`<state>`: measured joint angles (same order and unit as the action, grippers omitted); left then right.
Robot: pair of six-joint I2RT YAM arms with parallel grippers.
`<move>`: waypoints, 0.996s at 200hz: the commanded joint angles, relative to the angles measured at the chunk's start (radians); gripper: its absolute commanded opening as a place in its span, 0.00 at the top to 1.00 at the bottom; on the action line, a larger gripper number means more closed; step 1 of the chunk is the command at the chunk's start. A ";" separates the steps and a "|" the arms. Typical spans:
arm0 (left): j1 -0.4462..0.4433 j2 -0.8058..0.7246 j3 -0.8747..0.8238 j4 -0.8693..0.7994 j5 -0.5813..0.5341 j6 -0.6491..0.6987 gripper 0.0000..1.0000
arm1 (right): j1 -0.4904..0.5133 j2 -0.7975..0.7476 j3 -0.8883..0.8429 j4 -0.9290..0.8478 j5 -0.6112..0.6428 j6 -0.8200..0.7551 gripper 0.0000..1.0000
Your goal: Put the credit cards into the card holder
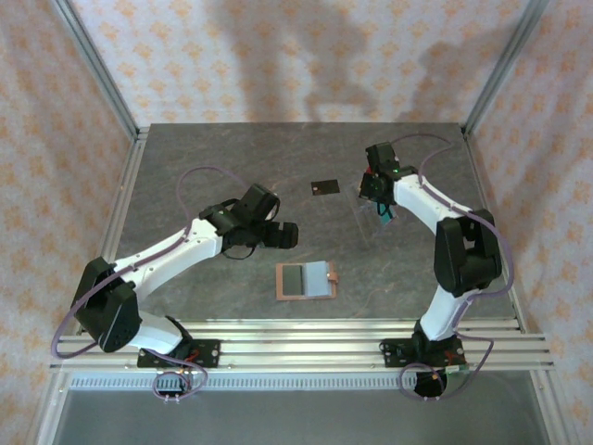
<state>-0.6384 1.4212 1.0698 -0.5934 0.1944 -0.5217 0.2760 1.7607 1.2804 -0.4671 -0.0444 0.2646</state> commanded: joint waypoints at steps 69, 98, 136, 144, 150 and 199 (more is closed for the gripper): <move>0.008 -0.046 0.026 -0.034 -0.005 0.003 0.04 | -0.002 -0.091 -0.056 0.026 -0.079 -0.057 1.00; 0.008 -0.076 0.058 -0.037 0.036 -0.013 0.04 | -0.001 -0.177 -0.073 0.002 -0.098 -0.075 1.00; 0.008 -0.123 0.078 0.032 0.142 -0.074 0.04 | -0.001 -0.331 -0.102 -0.078 -0.187 -0.125 1.00; 0.009 -0.131 0.078 0.056 0.171 -0.095 0.04 | -0.001 -0.369 -0.120 -0.085 -0.219 -0.123 1.00; 0.009 -0.137 0.076 0.077 0.196 -0.112 0.04 | 0.000 -0.400 -0.138 -0.083 -0.256 -0.115 1.00; 0.003 -0.225 -0.018 0.253 0.363 -0.246 0.08 | 0.013 -0.688 -0.368 0.022 -0.573 0.040 1.00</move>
<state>-0.6384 1.2564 1.1042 -0.4427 0.4633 -0.6758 0.2749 1.1908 1.0111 -0.4774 -0.4305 0.2173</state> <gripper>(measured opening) 0.921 0.041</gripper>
